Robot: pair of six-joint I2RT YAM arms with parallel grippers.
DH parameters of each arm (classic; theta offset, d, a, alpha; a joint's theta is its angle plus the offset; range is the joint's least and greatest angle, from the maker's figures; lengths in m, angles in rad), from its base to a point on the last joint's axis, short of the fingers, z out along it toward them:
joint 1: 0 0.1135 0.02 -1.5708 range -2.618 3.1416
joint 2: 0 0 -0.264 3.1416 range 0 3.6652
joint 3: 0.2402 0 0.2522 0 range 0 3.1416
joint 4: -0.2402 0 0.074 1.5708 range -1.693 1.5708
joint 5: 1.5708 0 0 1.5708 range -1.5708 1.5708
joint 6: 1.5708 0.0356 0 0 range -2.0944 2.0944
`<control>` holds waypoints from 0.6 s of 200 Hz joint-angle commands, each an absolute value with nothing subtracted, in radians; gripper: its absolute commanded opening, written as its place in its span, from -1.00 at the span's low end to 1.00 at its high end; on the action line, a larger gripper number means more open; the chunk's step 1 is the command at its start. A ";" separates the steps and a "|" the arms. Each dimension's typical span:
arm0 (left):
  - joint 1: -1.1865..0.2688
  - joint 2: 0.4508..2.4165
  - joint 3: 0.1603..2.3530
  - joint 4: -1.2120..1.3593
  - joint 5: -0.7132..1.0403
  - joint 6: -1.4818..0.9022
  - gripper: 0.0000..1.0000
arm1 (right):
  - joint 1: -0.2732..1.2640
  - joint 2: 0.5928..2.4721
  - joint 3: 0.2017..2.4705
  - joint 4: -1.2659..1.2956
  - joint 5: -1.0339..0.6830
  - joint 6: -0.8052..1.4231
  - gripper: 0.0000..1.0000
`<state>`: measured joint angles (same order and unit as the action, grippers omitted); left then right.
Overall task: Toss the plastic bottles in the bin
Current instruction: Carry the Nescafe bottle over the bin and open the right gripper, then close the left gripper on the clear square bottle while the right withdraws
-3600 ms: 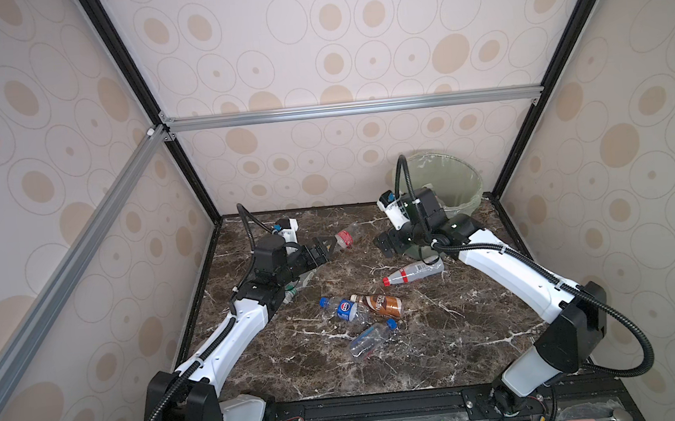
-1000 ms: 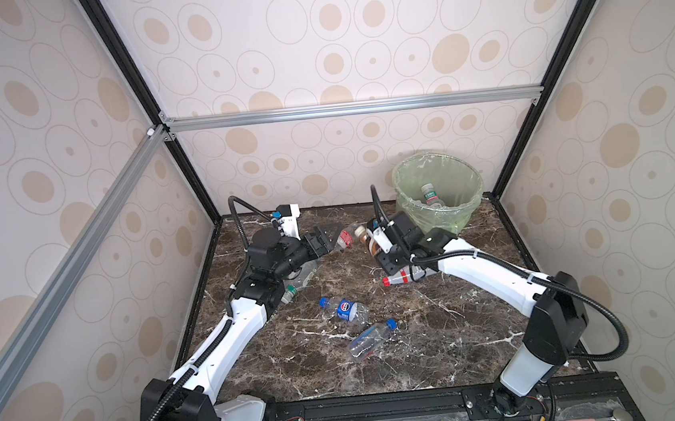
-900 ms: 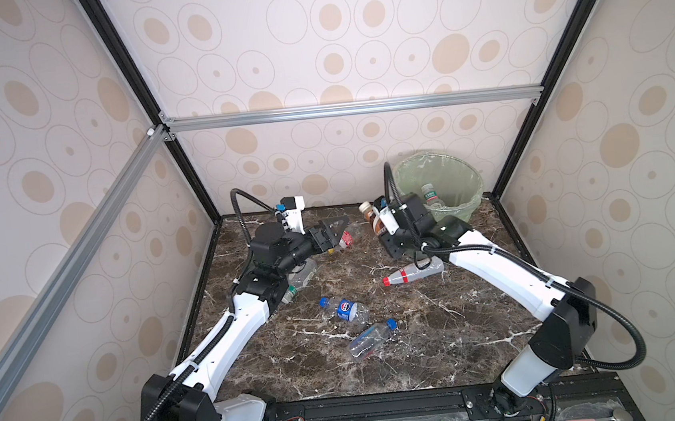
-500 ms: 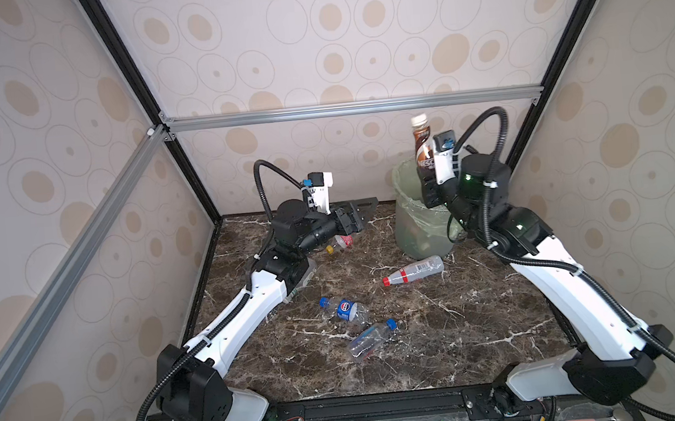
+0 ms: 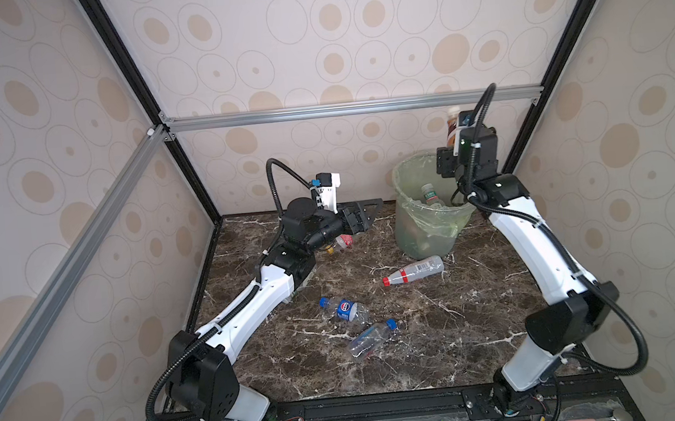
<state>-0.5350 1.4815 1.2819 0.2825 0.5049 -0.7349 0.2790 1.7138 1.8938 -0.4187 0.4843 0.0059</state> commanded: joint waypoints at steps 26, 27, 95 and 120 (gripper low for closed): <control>-0.545 1.496 1.317 0.265 0.491 -0.692 0.98 | 0.295 1.600 1.853 -0.439 0.458 0.031 0.99; -0.545 1.497 1.318 0.261 0.491 -0.692 0.98 | 0.295 1.601 1.855 -0.441 0.459 0.030 0.99; -0.536 1.552 1.450 -0.151 0.268 -0.525 0.98 | 0.351 1.529 1.778 -0.436 0.353 0.037 0.99; -0.496 1.554 1.473 -0.318 0.136 -0.472 0.98 | 0.431 1.518 1.713 -0.416 0.293 0.033 0.99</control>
<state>-0.5274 1.5608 1.4120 -0.0910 0.3008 -0.5755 0.3614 1.5192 1.7790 -0.4217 0.3691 0.0334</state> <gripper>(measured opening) 0.990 0.997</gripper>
